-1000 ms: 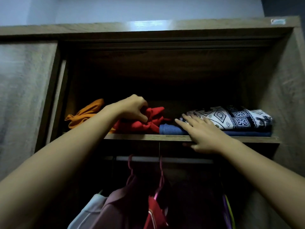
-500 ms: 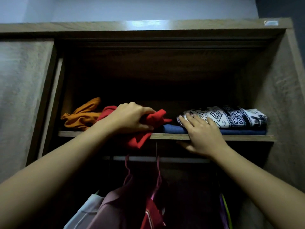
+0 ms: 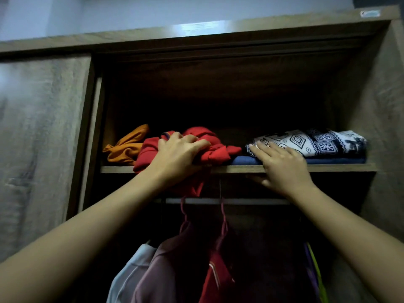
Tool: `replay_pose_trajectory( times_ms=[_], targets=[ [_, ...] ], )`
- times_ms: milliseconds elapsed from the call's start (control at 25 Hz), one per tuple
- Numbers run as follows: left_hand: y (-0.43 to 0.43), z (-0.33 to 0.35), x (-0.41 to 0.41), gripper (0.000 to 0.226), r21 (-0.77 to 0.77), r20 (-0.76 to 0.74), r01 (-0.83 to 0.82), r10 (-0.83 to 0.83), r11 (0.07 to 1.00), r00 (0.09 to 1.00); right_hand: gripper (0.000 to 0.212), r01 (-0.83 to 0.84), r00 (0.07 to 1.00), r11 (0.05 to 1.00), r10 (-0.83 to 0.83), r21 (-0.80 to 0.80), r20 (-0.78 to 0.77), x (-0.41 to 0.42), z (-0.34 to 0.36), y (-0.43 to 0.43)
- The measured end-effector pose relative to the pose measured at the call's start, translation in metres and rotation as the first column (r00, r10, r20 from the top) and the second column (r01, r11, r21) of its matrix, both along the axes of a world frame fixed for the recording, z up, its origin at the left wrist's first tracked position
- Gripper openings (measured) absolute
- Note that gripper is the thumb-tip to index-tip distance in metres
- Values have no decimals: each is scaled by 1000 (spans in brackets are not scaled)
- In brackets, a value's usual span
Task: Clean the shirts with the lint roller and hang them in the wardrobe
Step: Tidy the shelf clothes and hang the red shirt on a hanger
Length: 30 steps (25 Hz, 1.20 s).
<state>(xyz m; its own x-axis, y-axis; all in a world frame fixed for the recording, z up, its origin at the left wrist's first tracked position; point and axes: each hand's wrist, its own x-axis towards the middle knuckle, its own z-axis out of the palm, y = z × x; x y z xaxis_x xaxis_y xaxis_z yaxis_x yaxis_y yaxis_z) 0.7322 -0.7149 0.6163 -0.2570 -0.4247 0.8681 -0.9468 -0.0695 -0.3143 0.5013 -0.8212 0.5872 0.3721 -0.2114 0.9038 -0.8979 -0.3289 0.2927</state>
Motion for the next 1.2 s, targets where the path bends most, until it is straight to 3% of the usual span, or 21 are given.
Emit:
replay_pose_trajectory(
  times_ms=[80, 200, 320, 400, 520, 600, 680, 800, 920, 1080, 1120, 1200],
  targets=[
    [1, -9, 3, 54, -98, 29, 34, -31, 995, 999, 87, 23, 1000, 1000, -23, 2, 2, 1, -1, 5],
    [9, -17, 6, 77, -151, 64, 94, -85, 984, 994, 88, 62, 998, 993, -62, 103, -2, 4, 0, 13],
    [14, -13, 15, 86, 21, -190, -21, 25, 1000, 981, 89, 103, 995, 977, -99, 187, -30, 3, 3, 21],
    [18, -6, 24, 85, 147, -280, 3, 39, 989, 959, 89, 99, 995, 960, -92, 263, -38, 0, 4, 26],
    [27, -12, 27, 71, 104, -157, 76, -59, 992, 986, 100, 117, 992, 926, -94, 360, -81, -3, -1, 35],
    [39, -30, 24, 63, 6, -54, 111, -111, 994, 992, 119, -11, 999, 880, 25, 474, -23, -6, -5, 49],
    [57, -54, 24, 56, -117, 102, 192, -181, 974, 978, 130, -334, 943, 795, 285, 507, 174, -11, -14, 68],
    [85, -105, 28, 58, -146, 290, 297, -247, 944, 925, 119, -678, 730, 570, 592, 464, 340, -19, -50, 96],
    [94, -170, 20, 54, -33, 355, 364, -329, 931, 875, 112, -737, 651, 396, 632, 547, 420, -19, -98, 119],
    [89, -259, -10, 33, 66, 249, 502, -501, 862, 829, 109, -644, 701, 116, 485, 757, 522, -19, -176, 133],
    [89, -276, -16, 32, 107, 218, 523, -534, 845, 817, 106, -611, 726, 67, 445, 789, 524, -21, -196, 134],
    [88, -303, -24, 36, 239, 111, 552, -587, 799, 802, 83, -571, 769, 68, 394, 818, 504, -29, -228, 137]
  ],
)
